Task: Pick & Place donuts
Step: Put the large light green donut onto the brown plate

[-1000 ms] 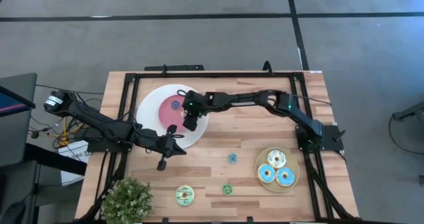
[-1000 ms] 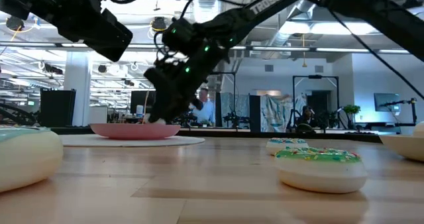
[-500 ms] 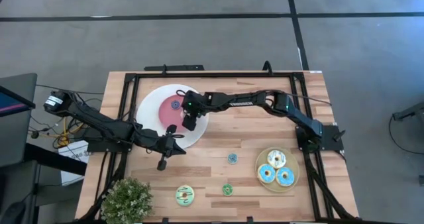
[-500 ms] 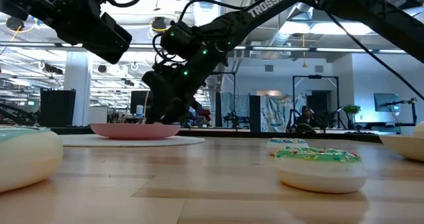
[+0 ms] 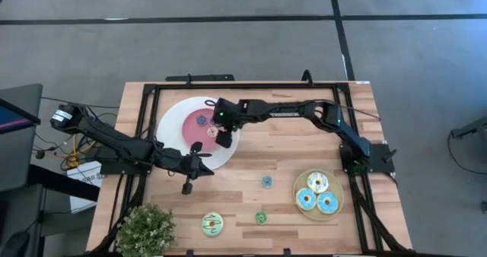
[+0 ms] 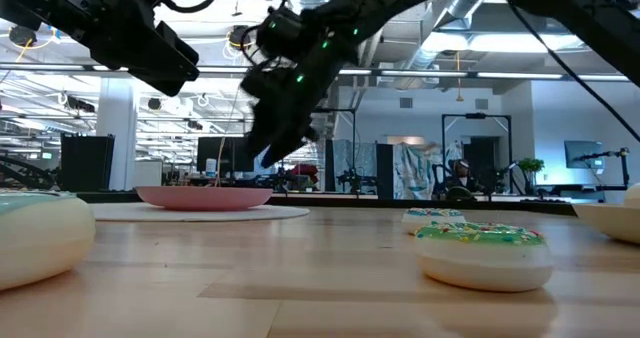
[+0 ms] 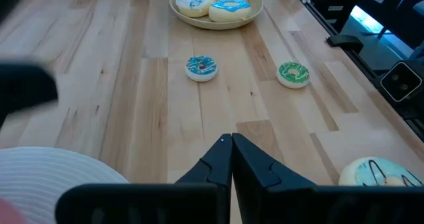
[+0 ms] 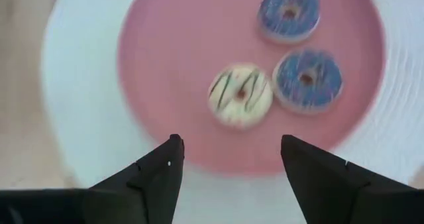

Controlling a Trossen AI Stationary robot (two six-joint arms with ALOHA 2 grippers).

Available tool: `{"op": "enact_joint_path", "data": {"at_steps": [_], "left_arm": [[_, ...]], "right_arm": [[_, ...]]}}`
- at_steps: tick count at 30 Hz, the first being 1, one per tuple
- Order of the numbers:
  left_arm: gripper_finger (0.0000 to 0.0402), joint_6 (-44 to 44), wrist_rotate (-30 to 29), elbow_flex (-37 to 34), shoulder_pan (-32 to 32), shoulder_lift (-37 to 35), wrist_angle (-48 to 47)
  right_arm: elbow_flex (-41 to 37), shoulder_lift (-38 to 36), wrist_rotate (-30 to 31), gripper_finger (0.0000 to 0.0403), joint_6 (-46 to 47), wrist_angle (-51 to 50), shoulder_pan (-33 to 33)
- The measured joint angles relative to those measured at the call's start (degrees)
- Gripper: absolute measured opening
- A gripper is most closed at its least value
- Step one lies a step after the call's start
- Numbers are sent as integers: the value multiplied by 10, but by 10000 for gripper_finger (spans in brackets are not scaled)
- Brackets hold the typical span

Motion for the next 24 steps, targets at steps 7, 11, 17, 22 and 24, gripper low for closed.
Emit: {"op": "enact_joint_path", "data": {"at_steps": [7, 11, 17, 22, 24], "left_arm": [[2, 0, -6, 0, 0, 0, 1], [2, 0, -19, 0, 0, 0, 2], [2, -2, -56, 0, 0, 1, 21], [2, -30, -142, 0, 0, 2, 49], [2, -35, -163, 0, 1, 2, 70]], "right_arm": [[-36, -66, -50, 234, -21, -159, 3], [-153, -139, -64, 228, -15, -131, 14], [-398, -298, -55, 224, 62, -23, 38], [-574, -450, -20, 223, 120, 57, 64], [-640, -512, 0, 223, 139, 95, 74]]}}
